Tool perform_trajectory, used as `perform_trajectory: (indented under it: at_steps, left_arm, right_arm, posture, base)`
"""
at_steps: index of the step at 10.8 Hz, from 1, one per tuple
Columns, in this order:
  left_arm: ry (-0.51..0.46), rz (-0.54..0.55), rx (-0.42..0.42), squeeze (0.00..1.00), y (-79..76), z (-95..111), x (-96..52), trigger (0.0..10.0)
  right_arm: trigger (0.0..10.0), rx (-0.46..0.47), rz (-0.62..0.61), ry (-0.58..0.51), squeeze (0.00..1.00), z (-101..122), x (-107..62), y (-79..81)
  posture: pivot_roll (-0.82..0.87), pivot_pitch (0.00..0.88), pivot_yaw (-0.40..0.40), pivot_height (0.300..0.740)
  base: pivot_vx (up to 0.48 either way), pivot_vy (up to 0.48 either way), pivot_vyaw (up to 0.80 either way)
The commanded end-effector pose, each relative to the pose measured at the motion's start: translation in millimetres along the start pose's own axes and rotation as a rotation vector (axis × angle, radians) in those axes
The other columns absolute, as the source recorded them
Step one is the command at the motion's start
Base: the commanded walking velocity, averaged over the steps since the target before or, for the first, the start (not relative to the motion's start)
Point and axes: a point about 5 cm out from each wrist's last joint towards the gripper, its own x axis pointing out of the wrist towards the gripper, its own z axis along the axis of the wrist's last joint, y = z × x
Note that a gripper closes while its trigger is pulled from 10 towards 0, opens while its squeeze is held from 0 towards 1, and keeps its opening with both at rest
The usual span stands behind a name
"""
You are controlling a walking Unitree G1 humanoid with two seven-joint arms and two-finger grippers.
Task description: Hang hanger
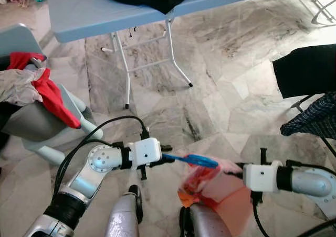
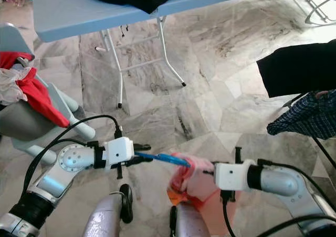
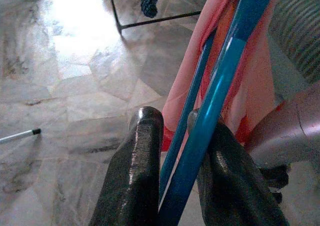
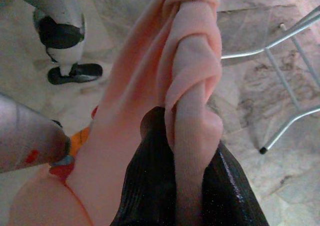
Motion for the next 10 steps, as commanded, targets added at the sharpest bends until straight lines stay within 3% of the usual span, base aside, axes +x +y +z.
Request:
perform_trajectory:
  at_steps: [1,5,6,7,10]
  left_arm:
    - [-0.019,-0.03,-0.011,1.0,-4.8,4,8.6,10.0]
    - [0.011,-0.028,0.057,1.0,3.5,5,8.7,10.0]
    - [0.032,-0.072,0.056,0.0,1.9,3,9.7,10.0]
    - [0.045,-0.127,0.029,0.0,-4.4,-2,9.2,0.0]
    - [0.072,-0.142,0.046,0.0,-2.4,-7,7.3,0.0]
  right_arm:
    - [10.0,-0.042,0.023,-0.054,0.0,9,7.5,4.5]
    - [10.0,-0.058,0.024,-0.045,0.0,8,9.9,5.7]
    - [10.0,-0.054,0.019,-0.056,0.0,10,11.1,5.2]
    - [10.0,-0.056,0.019,-0.055,0.0,10,11.2,5.6]
    - [10.0,-0.05,0.03,-0.057,0.0,9,10.1,8.2]
  posture:
    - [-0.13,0.251,-0.014,0.74]
    - [-0.13,0.251,-0.017,0.74]
    - [-0.13,0.251,-0.017,0.74]
    - [-0.13,0.248,-0.015,0.74]
    - [-0.13,0.247,-0.016,0.74]
  base:
    - [0.0,0.0,0.0]
    - [0.0,0.0,0.0]
    - [0.0,0.0,0.0]
    - [0.0,0.0,0.0]
    - [0.0,0.0,0.0]
